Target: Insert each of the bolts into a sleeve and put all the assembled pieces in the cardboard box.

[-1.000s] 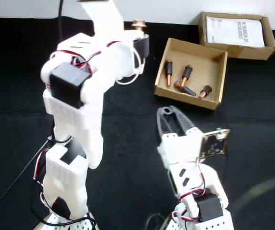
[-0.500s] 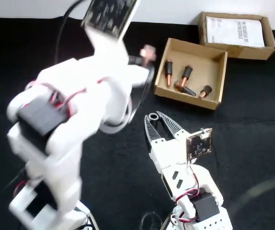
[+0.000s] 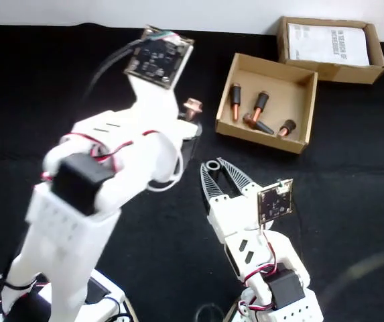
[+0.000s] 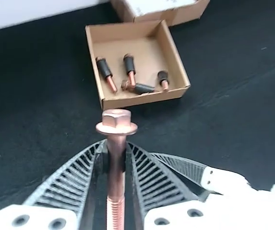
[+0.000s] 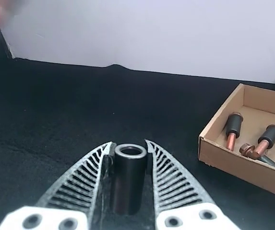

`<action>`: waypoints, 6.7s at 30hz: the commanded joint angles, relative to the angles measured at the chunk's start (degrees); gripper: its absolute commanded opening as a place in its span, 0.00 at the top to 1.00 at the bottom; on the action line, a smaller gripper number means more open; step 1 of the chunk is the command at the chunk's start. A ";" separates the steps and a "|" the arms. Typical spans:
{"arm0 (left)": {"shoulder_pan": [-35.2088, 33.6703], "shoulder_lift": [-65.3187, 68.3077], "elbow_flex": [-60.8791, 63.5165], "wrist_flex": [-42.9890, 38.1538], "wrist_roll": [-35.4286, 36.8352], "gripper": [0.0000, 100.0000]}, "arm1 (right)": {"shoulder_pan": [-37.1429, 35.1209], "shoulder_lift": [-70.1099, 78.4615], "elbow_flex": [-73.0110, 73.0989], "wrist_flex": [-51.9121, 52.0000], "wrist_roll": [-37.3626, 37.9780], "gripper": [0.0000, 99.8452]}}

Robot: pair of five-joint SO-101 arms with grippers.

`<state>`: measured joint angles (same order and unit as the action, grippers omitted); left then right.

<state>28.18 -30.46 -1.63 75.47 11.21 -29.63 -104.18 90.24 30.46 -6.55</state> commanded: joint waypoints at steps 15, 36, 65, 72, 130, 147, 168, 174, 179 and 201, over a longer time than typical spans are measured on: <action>-3.03 -4.97 33.10 -53.27 12.92 0.99 | -0.04 -0.57 -0.48 -0.22 0.53 0.99; 3.21 -25.36 58.07 -64.79 13.71 0.99 | 2.07 -0.48 -0.48 -0.31 0.53 0.99; 7.60 -20.18 57.63 -71.21 6.15 0.99 | 1.89 -0.48 -0.75 -0.04 0.26 0.99; 7.60 -20.09 57.89 -71.21 6.07 0.99 | 2.07 -0.57 -1.01 -0.04 0.35 0.99; 4.62 -39.60 46.20 -40.35 1.41 0.89 | 5.49 -0.48 -2.77 0.13 0.53 0.99; -13.76 -70.55 79.87 -40.35 -3.43 0.99 | 17.63 21.23 -26.77 7.16 0.26 0.99; -24.13 -73.19 97.19 -40.62 -3.16 0.99 | 25.27 69.93 -74.68 10.68 0.09 0.99; -28.18 -73.19 98.68 -40.44 -3.08 0.99 | 25.27 85.41 -91.21 17.19 -4.22 0.99; -30.20 -72.75 98.68 -37.27 -3.08 0.99 | 25.36 98.33 -104.57 22.73 -4.31 0.99; -30.02 -72.84 98.68 -28.57 -3.08 0.99 | 25.98 142.81 -142.02 39.96 -14.86 0.99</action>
<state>-1.54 -102.99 96.13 46.64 8.13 -4.66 37.54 -45.76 70.20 -20.88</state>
